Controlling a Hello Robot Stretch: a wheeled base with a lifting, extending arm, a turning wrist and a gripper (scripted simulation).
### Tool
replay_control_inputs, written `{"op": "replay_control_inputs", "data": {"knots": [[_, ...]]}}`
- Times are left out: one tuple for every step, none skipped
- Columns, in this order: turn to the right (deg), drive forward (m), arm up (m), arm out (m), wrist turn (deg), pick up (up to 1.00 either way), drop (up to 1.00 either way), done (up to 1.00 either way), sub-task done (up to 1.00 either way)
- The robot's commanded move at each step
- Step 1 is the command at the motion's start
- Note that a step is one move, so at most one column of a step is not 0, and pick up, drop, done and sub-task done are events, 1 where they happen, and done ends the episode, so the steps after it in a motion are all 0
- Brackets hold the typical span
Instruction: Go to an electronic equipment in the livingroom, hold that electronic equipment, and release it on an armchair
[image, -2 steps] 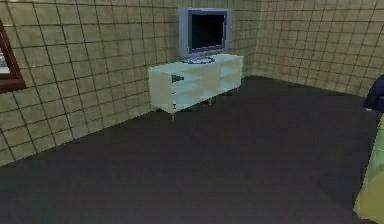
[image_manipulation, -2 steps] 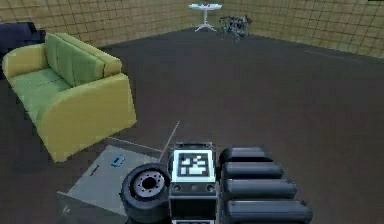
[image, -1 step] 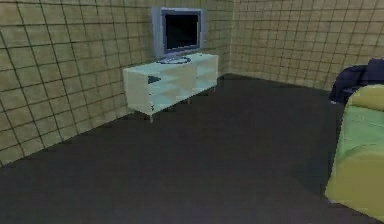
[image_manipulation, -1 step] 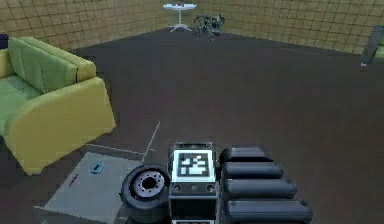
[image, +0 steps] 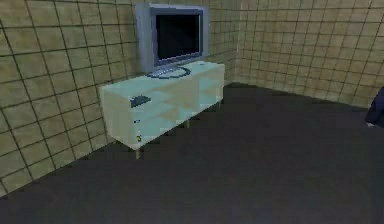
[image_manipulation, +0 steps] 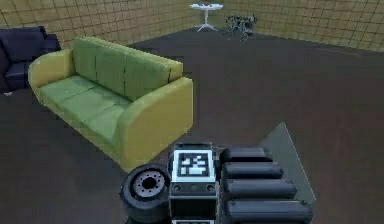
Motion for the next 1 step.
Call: {"op": "replay_control_inputs", "data": {"knots": [[33.0,0.0,0.0,0.0,0.0,0.0,0.0,0.0,0.0]]}}
